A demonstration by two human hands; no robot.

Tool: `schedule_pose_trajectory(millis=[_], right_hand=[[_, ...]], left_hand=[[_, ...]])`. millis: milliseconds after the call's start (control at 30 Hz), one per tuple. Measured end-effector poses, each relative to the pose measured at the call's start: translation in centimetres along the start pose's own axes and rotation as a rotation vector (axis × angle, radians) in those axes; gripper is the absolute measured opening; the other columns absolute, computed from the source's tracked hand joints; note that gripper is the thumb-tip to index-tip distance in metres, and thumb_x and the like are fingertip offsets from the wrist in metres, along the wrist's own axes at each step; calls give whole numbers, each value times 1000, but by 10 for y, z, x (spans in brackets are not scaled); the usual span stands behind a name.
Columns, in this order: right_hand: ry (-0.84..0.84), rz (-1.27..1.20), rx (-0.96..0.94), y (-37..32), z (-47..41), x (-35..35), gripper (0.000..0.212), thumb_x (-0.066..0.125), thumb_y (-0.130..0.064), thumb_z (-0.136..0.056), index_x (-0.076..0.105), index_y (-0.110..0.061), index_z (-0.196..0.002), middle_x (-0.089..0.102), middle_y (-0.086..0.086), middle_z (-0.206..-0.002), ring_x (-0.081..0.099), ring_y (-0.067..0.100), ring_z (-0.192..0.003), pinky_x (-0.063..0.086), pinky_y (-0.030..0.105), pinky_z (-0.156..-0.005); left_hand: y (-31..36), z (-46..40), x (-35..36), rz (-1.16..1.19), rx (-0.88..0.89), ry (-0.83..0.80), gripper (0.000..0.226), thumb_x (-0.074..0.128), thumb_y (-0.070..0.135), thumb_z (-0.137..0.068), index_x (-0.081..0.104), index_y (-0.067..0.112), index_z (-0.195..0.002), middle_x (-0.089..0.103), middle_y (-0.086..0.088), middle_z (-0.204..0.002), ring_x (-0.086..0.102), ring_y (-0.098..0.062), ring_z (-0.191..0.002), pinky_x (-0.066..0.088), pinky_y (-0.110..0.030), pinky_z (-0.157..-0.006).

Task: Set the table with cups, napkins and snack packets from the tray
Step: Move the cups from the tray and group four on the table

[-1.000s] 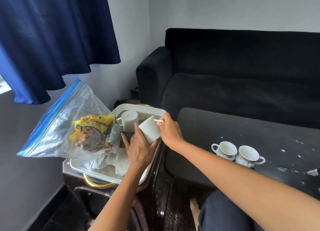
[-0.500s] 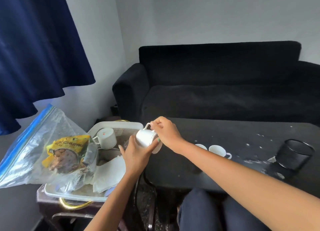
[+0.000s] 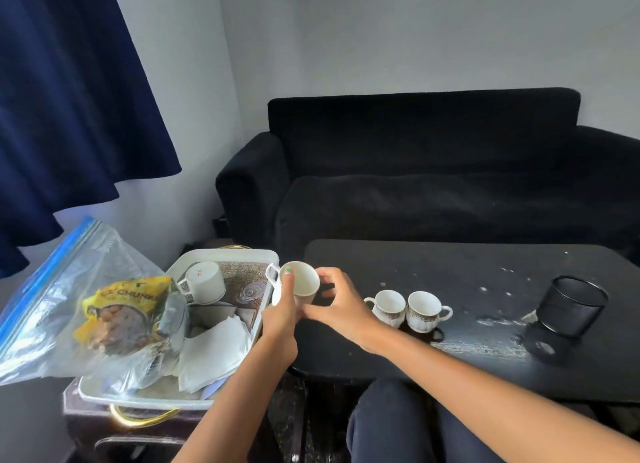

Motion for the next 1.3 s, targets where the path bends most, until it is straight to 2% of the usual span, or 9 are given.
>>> schedule_pose_trajectory(millis=[100,300,467,600,733,900,1067,1200,1300], right_hand=[[76,20,-28,2,1,5,67,74,-24,-71,39,-29,-127,41,-7,-128,48,7,-112,46,26,-93],[270,56,30,21,2,-5,62,75,-25,-73,45,-24,-126,47,-7,-124,51,9,-106,47,24,-87],[279,4,159,46,8,-29,64,82,-20,-62,52,-22,-119,59,-3,-115,59,15,-104,53,39,-89],[341,45,245,65,19,-48,57,70,-5,-66,53,-23,-117,58,-4,-114,57,16,-103,53,38,-90],[351,-29,298,82,26,-61,45,65,-5,-71,54,-25,-109,60,-1,-109,60,18,-99,56,38,-84],[369,-6,357,97,28,-74,30,58,-11,-84,54,-20,-112,58,1,-109,57,20,-99,52,26,-67],[420,-149,471,114,31,-83,20,48,-24,-88,49,-14,-71,54,7,-66,50,13,-51,39,14,-40],[438,-302,491,119,32,-84,30,47,-41,-70,57,-14,-80,61,6,-82,57,22,-78,47,35,-73],[451,-461,570,120,33,-83,19,53,-31,-82,56,-15,-73,58,3,-72,52,17,-63,43,28,-57]], left_hand=[[-9,5,9,-27,-83,-49,69,54,59,-86,55,6,-129,65,-10,-121,62,-23,-110,47,-35,-100],[-30,24,26,-107,-143,-129,70,59,54,-86,46,2,-131,65,-10,-122,66,-20,-104,46,-20,-64],[-54,37,41,-286,-64,-304,49,48,48,-95,54,13,-130,67,-6,-118,64,-20,-109,50,-37,-99],[-66,49,51,-423,5,-389,26,39,35,-100,57,19,-110,65,3,-108,60,-3,-99,48,-12,-80],[-81,56,67,-493,46,-475,22,37,25,-101,57,18,-105,62,-4,-118,59,-8,-109,46,-21,-96],[-92,48,84,-581,12,-452,24,40,21,-99,59,8,-98,67,-1,-96,64,-5,-88,44,-11,-72],[-96,46,102,-663,-30,-510,18,43,16,-96,59,11,-96,61,4,-80,57,-4,-68,42,-7,-54],[-105,43,106,-744,-40,-464,20,43,25,-93,59,14,-96,56,7,-74,51,-2,-62,39,-11,-52],[-110,41,108,-769,-66,-455,27,40,24,-91,62,11,-101,53,5,-68,47,-6,-58,39,-18,-54]])
Point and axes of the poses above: each hand's wrist, its own z-axis away from the middle knuckle, its own x-axis out of the palm, y = z × x, the point moved 3 cm from there along -z, towards the middle knuckle
